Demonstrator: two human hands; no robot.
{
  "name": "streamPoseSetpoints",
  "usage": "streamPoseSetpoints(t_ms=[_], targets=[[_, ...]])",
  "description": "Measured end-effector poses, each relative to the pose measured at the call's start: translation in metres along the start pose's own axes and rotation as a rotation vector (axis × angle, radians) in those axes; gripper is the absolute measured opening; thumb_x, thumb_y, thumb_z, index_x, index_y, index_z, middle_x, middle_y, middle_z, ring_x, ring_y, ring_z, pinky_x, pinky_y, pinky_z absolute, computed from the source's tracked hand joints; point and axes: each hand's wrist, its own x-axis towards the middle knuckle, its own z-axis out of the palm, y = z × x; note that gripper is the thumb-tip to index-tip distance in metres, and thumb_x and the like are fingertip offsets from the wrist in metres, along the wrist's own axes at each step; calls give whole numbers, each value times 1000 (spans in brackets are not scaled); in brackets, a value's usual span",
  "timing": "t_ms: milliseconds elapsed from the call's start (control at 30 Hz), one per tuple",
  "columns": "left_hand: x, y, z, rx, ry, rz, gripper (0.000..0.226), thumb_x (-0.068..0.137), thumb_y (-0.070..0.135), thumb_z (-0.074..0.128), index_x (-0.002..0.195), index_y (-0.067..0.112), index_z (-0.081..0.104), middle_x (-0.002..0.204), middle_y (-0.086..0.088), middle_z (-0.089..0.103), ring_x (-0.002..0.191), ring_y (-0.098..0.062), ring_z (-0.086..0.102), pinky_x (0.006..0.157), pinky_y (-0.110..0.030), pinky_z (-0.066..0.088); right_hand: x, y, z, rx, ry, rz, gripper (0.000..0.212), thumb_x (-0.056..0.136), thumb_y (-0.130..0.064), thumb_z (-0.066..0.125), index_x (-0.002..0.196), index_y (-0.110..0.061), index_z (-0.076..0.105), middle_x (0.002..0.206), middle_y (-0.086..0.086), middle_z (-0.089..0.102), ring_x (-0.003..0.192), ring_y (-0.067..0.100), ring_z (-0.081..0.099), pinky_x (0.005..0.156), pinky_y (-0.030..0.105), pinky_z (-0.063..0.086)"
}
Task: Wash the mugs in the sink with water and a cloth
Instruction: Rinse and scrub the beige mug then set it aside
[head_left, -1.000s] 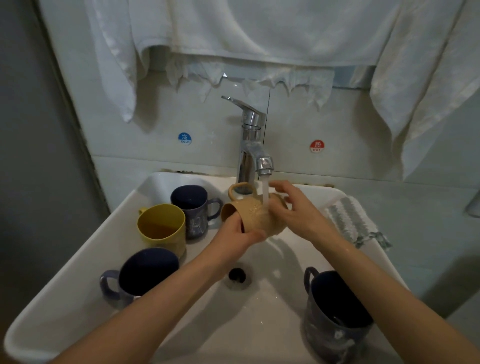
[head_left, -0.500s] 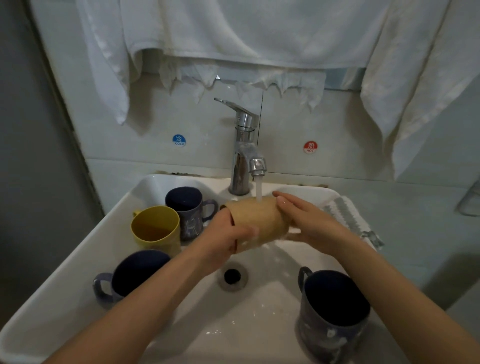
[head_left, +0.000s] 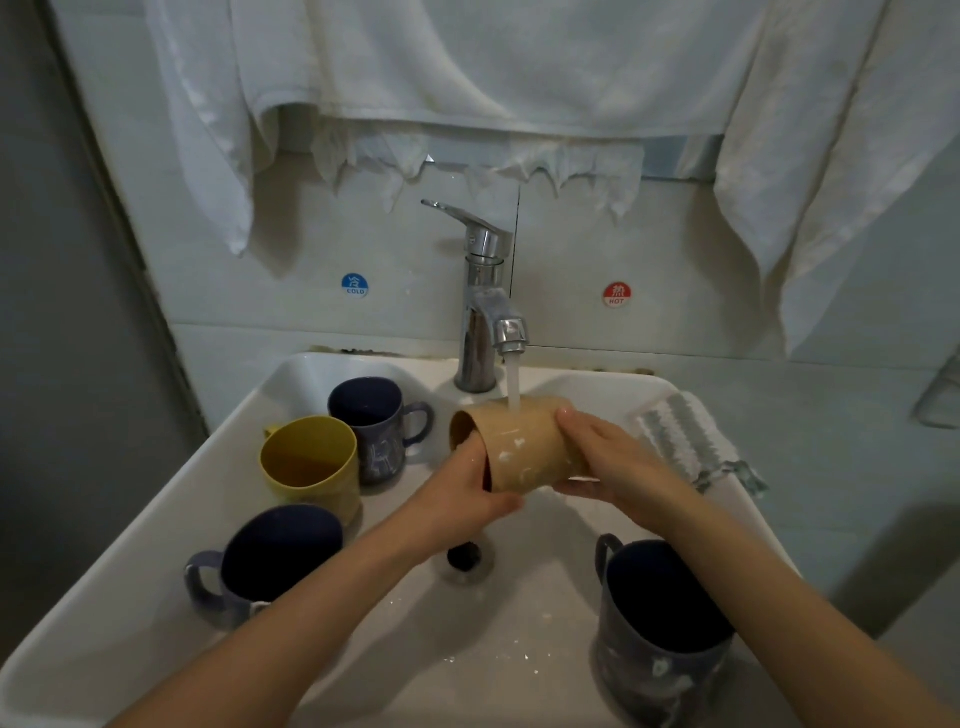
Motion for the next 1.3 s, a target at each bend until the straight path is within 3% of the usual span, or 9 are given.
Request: streamPoseSetpoints(t_ms=[133, 267, 500, 633, 733, 833, 1033, 1200, 1300], targets=[[1, -4, -2, -53, -2, 41, 51, 84, -1, 61, 108, 40, 41, 104, 16, 51, 97, -4, 56, 76, -11, 50, -5, -1, 0, -602, 113, -461, 50, 101, -31, 34, 148, -21, 21, 154, -5, 23, 141, 11, 21, 106, 14, 13], [1, -5, 0, -155, -2, 72, 53, 87, 2, 58, 114, 42, 38, 110, 19, 53, 110, -7, 55, 84, -16, 50, -16, 3, 27, -927, -78, -644, 56, 99, -38, 29, 150, -26, 9, 158, -9, 0, 143, 5, -1, 114, 21, 2], [1, -5, 1, -233, -21, 65, 45, 86, 2, 58, 121, 27, 48, 115, 6, 60, 109, -10, 59, 91, -24, 50, -15, 4, 18, -992, -63, -624, 66, 92, -51, 20, 148, -28, -6, 158, -9, -2, 144, 5, -3, 117, 25, 0], [0, -5, 1, -228, -35, 27, 37, 86, 3, 59, 105, 34, 51, 106, 5, 62, 99, -7, 62, 86, -25, 53, -11, 5, 7, -998, 2, -501, 59, 100, -35, 30, 150, -23, 0, 158, -8, -1, 143, 2, -2, 110, 15, -5], [0, -6, 0, -249, -44, 24, 36, 87, -2, 55, 108, 28, 50, 99, 11, 61, 87, 3, 62, 75, -14, 50, -19, 3, 25, -849, -82, -588, 59, 94, -30, 32, 150, -23, 15, 156, -4, 17, 141, 8, 14, 118, 26, 10], [-1, -6, 0, -284, -38, 6, 46, 88, -6, 52, 120, 26, 42, 107, 14, 56, 96, 4, 57, 77, -10, 49, -24, 4, 36, -824, -186, -622, 66, 88, -32, 27, 150, -26, 9, 157, -8, 10, 142, 4, 10, 117, 23, 11], [1, -9, -1, -247, -3, -13, 45, 84, -4, 59, 114, 28, 48, 110, 1, 60, 105, -16, 60, 87, -27, 52, -11, 6, 7, -969, -20, -442, 59, 98, -27, 28, 150, -18, 1, 158, -6, -2, 144, 5, 0, 112, 16, -1], [0, -6, -3, -218, -7, 40, 42, 85, -5, 56, 105, 32, 54, 102, 10, 65, 99, -6, 64, 84, -21, 52, -23, 8, 29, -890, -157, -562, 68, 97, -29, 33, 146, -29, -15, 152, -19, -14, 137, -6, -12, 116, 21, 3], [0, -8, -4, -195, -6, 30, 41, 85, -3, 59, 106, 32, 53, 105, 8, 63, 100, -9, 63, 88, -23, 52, -16, 9, 20, -869, -97, -557, 68, 95, -28, 35, 149, -28, -6, 157, -11, 1, 142, 4, 5, 114, 22, 14]])
